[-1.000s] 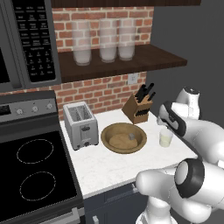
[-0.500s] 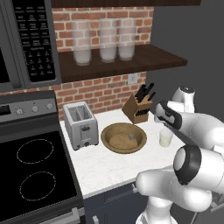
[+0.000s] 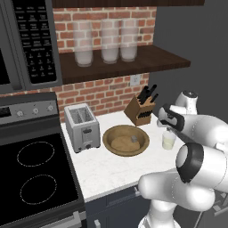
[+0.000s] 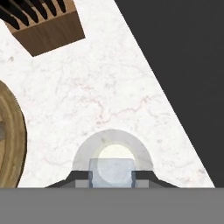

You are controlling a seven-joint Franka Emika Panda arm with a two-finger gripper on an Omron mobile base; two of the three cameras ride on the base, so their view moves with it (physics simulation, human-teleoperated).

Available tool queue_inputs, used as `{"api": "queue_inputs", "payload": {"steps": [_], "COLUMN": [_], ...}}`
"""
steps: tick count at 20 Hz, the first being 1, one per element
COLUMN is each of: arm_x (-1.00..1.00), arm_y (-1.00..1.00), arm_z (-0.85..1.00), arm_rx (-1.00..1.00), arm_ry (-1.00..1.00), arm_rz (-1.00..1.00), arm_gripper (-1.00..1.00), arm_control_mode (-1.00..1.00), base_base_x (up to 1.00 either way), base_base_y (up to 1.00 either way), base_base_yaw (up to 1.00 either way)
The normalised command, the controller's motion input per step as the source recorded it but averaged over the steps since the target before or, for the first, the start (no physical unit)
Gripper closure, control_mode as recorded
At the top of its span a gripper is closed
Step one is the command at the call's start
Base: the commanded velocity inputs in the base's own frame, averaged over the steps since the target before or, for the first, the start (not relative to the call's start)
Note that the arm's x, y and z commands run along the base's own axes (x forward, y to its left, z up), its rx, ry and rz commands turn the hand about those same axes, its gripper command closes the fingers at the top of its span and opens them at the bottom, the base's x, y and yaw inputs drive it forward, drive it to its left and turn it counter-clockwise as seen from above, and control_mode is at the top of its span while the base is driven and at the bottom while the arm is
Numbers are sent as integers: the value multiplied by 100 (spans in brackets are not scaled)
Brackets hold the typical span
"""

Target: Grab a lemon wedge from the fridge and one ice cube from the ice bowl, and put them in the glass of lemonade.

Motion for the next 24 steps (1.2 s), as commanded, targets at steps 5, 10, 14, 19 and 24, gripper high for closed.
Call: {"api": "queue_inputs", "payload": {"steps": [5,10,14,19,24], "arm_x": [0,0,0,0,0], "arm_y": [0,0,0,0,0], "arm_z": [-20,-17,0,0,0], "arm_rx": [0,0,0,0,0], "arm_ry": [-2,0,0,0,0], "arm_rz": [0,-1,0,0,0], "arm_gripper": [100,100,-100,-100,-100], "arm_control_mode": [-100,-100,-100,-100,-100], "base_base_x": [0,0,0,0,0], "base_base_y": [0,0,0,0,0], "base_base_yaw": [0,0,0,0,0]}}
